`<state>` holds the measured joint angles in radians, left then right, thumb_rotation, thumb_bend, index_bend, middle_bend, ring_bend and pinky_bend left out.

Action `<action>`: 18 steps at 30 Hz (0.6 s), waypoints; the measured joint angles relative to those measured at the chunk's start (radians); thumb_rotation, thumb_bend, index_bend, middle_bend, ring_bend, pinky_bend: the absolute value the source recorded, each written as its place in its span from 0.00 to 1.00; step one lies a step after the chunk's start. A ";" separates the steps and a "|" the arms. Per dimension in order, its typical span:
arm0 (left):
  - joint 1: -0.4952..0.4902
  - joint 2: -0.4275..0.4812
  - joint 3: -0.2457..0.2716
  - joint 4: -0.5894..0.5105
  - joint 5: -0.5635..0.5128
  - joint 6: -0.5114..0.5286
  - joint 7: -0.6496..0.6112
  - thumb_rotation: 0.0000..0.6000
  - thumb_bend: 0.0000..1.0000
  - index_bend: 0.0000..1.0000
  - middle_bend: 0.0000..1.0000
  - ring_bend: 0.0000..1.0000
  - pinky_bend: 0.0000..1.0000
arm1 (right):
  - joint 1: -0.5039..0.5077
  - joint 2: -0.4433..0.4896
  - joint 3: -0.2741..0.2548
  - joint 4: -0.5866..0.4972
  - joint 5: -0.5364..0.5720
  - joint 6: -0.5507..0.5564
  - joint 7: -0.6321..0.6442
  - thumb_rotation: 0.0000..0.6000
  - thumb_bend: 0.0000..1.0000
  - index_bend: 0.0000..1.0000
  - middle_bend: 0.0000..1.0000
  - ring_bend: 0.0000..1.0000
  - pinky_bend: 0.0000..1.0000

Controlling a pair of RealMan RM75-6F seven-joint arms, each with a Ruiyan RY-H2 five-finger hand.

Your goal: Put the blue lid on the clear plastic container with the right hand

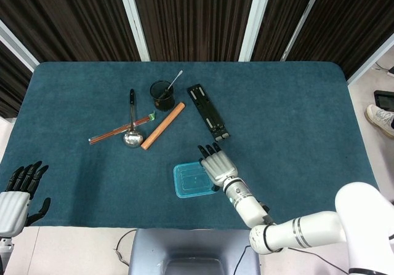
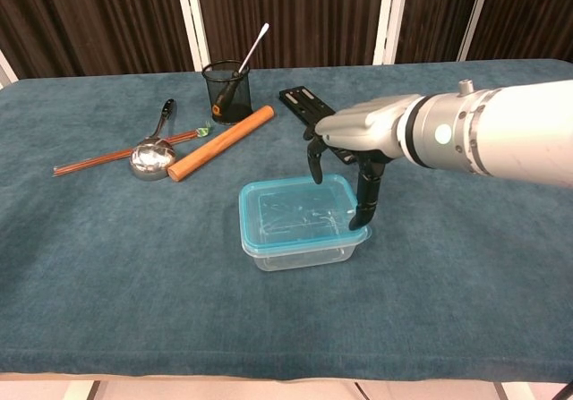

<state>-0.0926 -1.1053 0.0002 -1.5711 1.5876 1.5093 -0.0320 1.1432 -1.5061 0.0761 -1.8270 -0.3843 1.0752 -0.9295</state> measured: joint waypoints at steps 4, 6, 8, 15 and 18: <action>0.000 0.000 0.000 0.000 0.001 0.001 0.000 1.00 0.42 0.00 0.00 0.00 0.06 | 0.000 -0.002 -0.002 0.002 0.000 0.000 0.002 1.00 0.14 0.46 0.04 0.00 0.02; 0.001 0.000 0.001 0.000 0.001 0.001 -0.001 1.00 0.43 0.00 0.00 0.00 0.06 | 0.001 -0.003 -0.003 0.004 0.001 -0.001 0.003 1.00 0.14 0.46 0.04 0.00 0.02; 0.001 0.000 0.000 0.000 0.001 0.001 -0.001 1.00 0.42 0.00 0.00 0.00 0.06 | 0.000 -0.007 -0.005 0.009 0.002 -0.004 0.006 1.00 0.14 0.46 0.04 0.00 0.02; 0.001 0.000 0.000 0.001 0.001 0.003 -0.003 1.00 0.42 0.00 0.00 0.00 0.06 | 0.000 -0.018 -0.012 0.027 0.000 -0.011 0.014 1.00 0.14 0.46 0.04 0.00 0.02; 0.002 0.001 0.000 0.001 0.001 0.004 -0.005 1.00 0.42 0.00 0.00 0.00 0.06 | 0.000 -0.018 -0.010 0.027 -0.007 -0.009 0.020 1.00 0.14 0.47 0.04 0.00 0.02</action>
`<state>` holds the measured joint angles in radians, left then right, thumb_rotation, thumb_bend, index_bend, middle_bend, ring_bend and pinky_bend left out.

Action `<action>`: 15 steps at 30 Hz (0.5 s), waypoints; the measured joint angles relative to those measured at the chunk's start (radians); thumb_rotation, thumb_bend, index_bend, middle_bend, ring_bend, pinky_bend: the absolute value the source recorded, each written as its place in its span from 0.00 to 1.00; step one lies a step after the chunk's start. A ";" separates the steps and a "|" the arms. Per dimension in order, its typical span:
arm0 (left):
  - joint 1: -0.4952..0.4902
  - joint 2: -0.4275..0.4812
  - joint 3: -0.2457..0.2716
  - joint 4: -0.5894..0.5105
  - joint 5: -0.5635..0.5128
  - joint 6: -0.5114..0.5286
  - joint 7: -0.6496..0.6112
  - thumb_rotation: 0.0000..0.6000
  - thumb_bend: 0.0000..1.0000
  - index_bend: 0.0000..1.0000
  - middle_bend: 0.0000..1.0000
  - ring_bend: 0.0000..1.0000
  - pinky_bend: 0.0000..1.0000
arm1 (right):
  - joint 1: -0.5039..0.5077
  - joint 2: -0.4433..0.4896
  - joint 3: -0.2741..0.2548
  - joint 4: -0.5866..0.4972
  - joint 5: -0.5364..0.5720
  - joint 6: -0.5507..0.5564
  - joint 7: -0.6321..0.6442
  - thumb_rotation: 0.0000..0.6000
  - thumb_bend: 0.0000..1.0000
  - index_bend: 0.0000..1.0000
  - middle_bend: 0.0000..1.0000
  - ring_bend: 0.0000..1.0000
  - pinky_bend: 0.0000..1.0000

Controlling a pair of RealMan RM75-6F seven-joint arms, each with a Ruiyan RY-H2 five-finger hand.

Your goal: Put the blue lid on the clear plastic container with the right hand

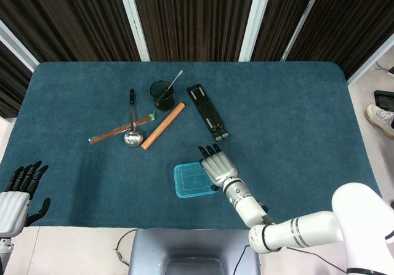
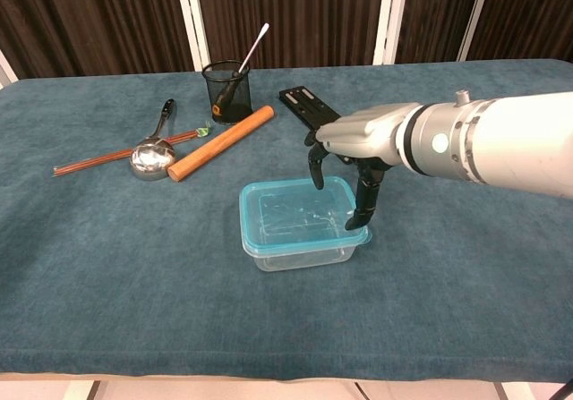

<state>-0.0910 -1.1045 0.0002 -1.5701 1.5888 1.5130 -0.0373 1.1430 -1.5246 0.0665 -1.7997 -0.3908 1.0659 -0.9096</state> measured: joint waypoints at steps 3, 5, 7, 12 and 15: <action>0.000 0.001 -0.001 0.000 -0.001 0.001 -0.004 1.00 0.42 0.00 0.00 0.00 0.06 | -0.004 0.008 0.006 -0.010 -0.020 0.007 0.013 1.00 0.14 0.47 0.04 0.00 0.02; 0.000 0.001 0.000 0.000 0.000 0.000 -0.004 1.00 0.42 0.00 0.00 0.00 0.06 | -0.008 0.018 0.015 -0.023 -0.037 0.014 0.029 1.00 0.14 0.47 0.04 0.00 0.02; -0.001 0.000 0.001 0.000 0.002 -0.002 -0.001 1.00 0.42 0.00 0.00 0.00 0.06 | -0.013 0.029 0.026 -0.039 -0.051 0.019 0.045 1.00 0.14 0.47 0.04 0.00 0.02; -0.002 0.000 0.001 -0.001 0.002 -0.003 -0.001 1.00 0.42 0.00 0.00 0.00 0.06 | -0.017 0.024 0.037 -0.049 -0.078 0.027 0.061 1.00 0.14 0.47 0.04 0.00 0.02; -0.002 0.001 0.001 0.000 0.002 -0.005 0.000 1.00 0.42 0.00 0.00 0.00 0.06 | -0.011 0.004 0.041 -0.044 -0.069 0.025 0.059 1.00 0.14 0.46 0.04 0.00 0.02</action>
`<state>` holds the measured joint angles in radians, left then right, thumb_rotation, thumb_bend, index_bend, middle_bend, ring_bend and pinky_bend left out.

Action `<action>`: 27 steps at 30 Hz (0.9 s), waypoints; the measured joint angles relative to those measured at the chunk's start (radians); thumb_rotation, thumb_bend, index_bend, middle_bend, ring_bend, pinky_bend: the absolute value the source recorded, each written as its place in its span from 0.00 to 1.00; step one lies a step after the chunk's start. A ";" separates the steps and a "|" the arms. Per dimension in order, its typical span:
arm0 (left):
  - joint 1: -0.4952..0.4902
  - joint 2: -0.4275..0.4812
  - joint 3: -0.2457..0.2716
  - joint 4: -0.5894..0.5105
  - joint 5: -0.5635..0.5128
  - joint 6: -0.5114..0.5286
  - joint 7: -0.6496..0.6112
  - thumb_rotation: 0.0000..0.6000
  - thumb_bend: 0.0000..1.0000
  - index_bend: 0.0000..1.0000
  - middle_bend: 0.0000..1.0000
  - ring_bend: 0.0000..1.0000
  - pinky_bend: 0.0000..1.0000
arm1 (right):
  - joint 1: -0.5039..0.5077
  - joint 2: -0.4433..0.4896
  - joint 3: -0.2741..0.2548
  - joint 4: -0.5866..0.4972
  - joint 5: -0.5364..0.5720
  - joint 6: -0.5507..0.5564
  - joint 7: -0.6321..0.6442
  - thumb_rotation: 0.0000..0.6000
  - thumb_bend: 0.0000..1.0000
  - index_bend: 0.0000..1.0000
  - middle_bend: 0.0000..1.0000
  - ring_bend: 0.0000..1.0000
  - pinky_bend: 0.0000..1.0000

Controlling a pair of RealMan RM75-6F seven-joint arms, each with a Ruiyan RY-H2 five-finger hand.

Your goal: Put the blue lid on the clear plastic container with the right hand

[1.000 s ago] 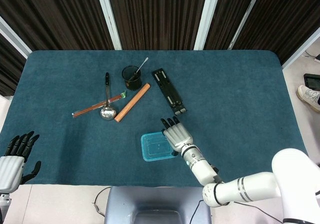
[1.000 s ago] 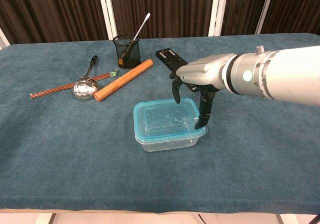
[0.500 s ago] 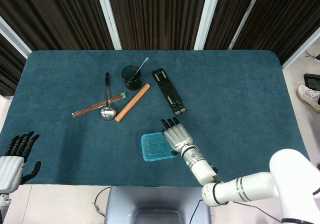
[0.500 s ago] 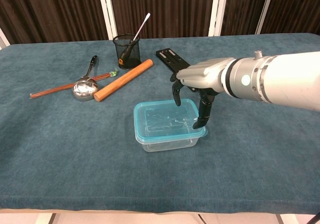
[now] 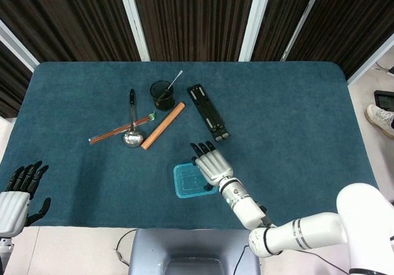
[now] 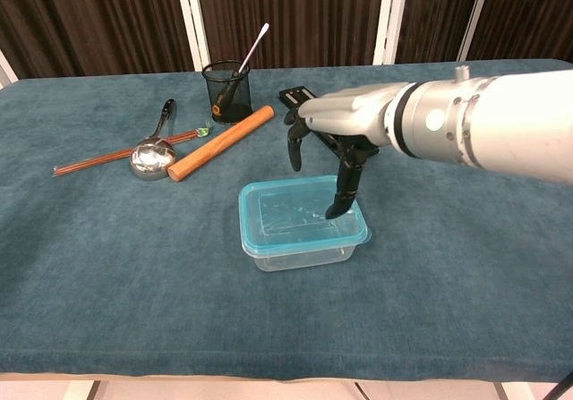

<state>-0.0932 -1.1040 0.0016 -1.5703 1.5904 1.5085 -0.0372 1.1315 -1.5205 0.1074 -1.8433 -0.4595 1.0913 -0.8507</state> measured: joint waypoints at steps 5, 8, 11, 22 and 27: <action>0.000 0.001 -0.001 0.002 -0.001 0.001 -0.003 1.00 0.42 0.00 0.00 0.00 0.06 | 0.019 -0.049 0.005 0.032 0.020 -0.001 -0.021 1.00 0.14 0.46 0.04 0.00 0.02; 0.000 0.002 -0.002 0.003 -0.002 0.002 -0.008 1.00 0.42 0.00 0.00 0.00 0.06 | 0.033 -0.081 0.010 0.057 0.030 0.000 -0.036 1.00 0.14 0.46 0.04 0.00 0.02; 0.001 0.003 -0.001 0.005 -0.001 0.003 -0.012 1.00 0.42 0.00 0.00 0.00 0.06 | 0.041 -0.102 0.015 0.075 0.031 0.002 -0.042 1.00 0.14 0.46 0.04 0.00 0.02; 0.000 0.004 0.000 0.006 -0.001 0.001 -0.017 1.00 0.43 0.00 0.00 0.00 0.06 | 0.051 -0.129 0.028 0.100 0.042 -0.014 -0.042 1.00 0.14 0.47 0.04 0.00 0.02; 0.001 0.006 -0.001 0.006 -0.002 0.003 -0.022 1.00 0.42 0.00 0.00 0.00 0.06 | 0.056 -0.137 0.028 0.108 0.037 -0.014 -0.047 1.00 0.14 0.48 0.04 0.00 0.02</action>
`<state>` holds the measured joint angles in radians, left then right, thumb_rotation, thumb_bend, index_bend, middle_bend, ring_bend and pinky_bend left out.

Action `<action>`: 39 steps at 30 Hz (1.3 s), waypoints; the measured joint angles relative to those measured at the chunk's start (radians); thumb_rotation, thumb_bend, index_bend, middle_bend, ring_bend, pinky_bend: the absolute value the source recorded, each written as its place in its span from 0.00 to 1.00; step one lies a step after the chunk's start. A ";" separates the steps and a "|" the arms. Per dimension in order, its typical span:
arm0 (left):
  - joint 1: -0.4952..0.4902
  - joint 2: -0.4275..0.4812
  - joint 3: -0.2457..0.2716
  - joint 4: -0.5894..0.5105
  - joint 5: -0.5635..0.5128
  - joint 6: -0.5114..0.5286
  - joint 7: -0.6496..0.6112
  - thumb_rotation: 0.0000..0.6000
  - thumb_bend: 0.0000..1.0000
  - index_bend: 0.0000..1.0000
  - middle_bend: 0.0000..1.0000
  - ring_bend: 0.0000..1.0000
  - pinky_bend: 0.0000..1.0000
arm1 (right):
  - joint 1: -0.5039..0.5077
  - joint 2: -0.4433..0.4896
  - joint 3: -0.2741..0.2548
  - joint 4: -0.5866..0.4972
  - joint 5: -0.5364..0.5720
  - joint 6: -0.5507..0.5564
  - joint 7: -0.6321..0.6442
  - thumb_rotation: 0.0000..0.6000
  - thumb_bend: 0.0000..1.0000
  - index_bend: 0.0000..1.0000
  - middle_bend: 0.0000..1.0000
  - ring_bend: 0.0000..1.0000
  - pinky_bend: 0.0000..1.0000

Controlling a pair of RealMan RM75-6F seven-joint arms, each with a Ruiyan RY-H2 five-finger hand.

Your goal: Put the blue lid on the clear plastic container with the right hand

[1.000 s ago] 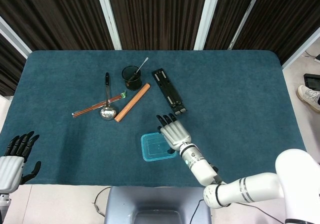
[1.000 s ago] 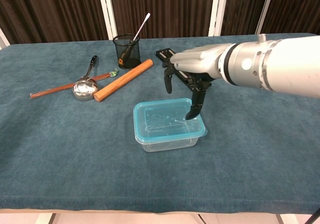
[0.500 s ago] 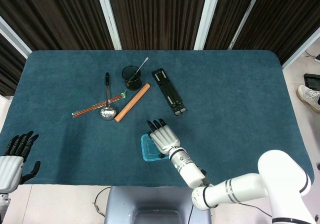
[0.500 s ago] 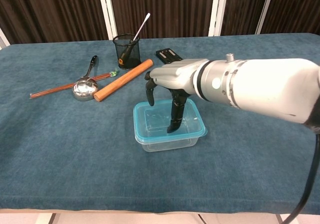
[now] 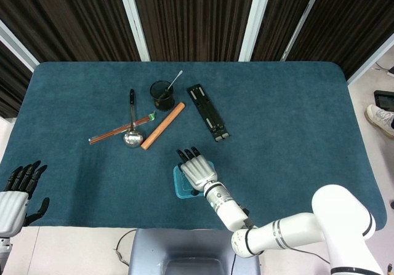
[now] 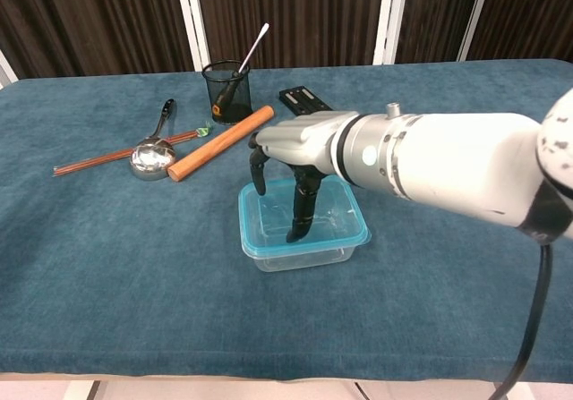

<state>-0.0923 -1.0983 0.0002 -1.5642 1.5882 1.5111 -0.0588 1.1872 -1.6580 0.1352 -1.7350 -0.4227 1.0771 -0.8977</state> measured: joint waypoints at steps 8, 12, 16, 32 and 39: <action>0.001 0.000 0.001 0.001 0.001 0.001 -0.002 1.00 0.42 0.00 0.00 0.00 0.06 | 0.004 -0.006 -0.004 0.009 -0.003 0.006 -0.013 1.00 0.17 0.50 0.04 0.00 0.02; 0.001 0.000 0.000 0.000 0.000 0.001 -0.001 1.00 0.42 0.00 0.00 0.00 0.06 | 0.006 -0.008 -0.006 0.014 -0.007 0.008 -0.020 1.00 0.17 0.50 0.04 0.00 0.02; 0.001 -0.001 0.000 0.001 0.001 0.002 -0.001 1.00 0.42 0.00 0.00 0.00 0.06 | 0.007 -0.016 -0.010 0.023 -0.012 0.012 -0.029 1.00 0.17 0.49 0.04 0.00 0.02; 0.003 0.000 0.002 0.001 0.003 0.005 -0.003 1.00 0.42 0.00 0.00 0.00 0.06 | 0.003 -0.021 -0.008 0.031 0.002 0.003 -0.033 1.00 0.18 0.46 0.04 0.00 0.02; 0.003 0.000 0.001 0.001 0.002 0.004 -0.003 1.00 0.42 0.00 0.00 0.00 0.06 | 0.000 -0.021 -0.013 0.031 0.007 0.003 -0.036 1.00 0.18 0.46 0.04 0.00 0.02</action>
<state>-0.0895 -1.0986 0.0012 -1.5631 1.5906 1.5155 -0.0617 1.1869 -1.6787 0.1220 -1.7038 -0.4161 1.0802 -0.9336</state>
